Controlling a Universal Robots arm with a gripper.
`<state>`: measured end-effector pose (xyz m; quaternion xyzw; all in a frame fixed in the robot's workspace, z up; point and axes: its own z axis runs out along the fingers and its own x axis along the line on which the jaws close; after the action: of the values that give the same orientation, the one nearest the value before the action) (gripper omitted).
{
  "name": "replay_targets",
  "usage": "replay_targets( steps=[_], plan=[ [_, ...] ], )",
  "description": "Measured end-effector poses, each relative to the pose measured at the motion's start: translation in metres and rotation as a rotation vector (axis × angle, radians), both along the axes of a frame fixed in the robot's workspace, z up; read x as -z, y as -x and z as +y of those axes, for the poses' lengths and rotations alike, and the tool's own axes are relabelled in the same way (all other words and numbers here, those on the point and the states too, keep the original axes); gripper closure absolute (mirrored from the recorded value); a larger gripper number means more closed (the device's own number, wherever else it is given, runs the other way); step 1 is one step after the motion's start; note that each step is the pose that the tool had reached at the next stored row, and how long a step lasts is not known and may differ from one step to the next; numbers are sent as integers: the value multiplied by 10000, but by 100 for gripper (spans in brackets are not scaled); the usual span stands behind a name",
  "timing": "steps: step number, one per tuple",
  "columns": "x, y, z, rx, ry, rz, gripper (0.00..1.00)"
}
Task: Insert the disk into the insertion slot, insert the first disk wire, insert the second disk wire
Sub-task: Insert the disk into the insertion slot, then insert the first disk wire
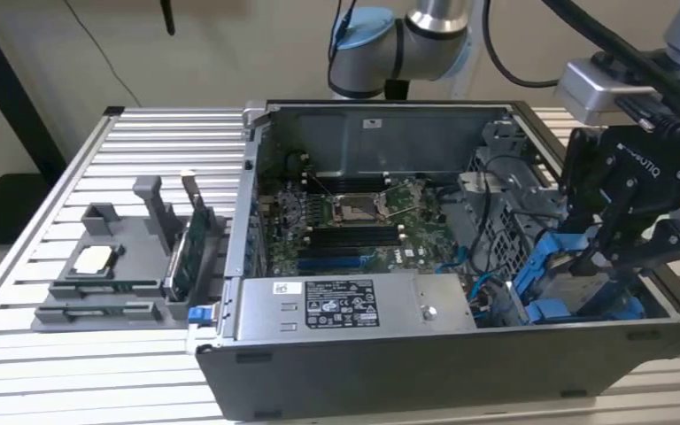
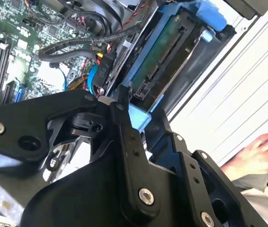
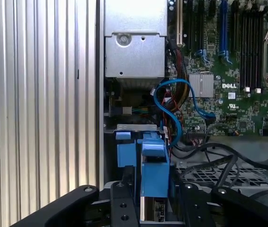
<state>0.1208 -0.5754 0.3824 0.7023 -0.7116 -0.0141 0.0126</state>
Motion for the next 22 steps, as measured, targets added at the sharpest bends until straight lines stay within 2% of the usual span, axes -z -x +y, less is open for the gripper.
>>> replay_targets(
  steps=[12,15,22],
  plan=[
    [-253,0,3,-1,6,0,60],
    [-253,3,22,-2,-26,-1,60],
    [-188,4,122,-102,-273,-31,60]
  ],
)
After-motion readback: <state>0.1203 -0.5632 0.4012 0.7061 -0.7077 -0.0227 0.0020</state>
